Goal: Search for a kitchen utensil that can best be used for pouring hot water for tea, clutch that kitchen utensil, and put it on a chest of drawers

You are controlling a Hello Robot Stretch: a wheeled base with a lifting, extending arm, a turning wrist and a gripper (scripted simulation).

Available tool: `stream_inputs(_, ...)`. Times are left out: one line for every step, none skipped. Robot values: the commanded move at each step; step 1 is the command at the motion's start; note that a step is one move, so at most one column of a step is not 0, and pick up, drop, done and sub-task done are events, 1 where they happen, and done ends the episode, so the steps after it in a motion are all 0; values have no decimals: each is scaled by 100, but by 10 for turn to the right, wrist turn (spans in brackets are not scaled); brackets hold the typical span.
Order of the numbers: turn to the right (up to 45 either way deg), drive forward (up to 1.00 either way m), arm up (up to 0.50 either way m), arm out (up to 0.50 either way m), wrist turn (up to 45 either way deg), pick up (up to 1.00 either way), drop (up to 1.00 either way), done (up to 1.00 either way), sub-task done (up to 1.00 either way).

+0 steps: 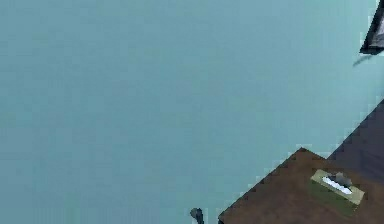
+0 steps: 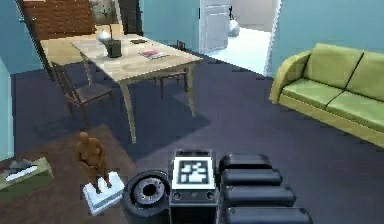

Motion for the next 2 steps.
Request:
stream_inputs(-210, 0, 0, 0, 0, 0, 0, 0, 0)
stream_inputs(0, 0, 0, 48, 0, 0, 0, 0, 0)
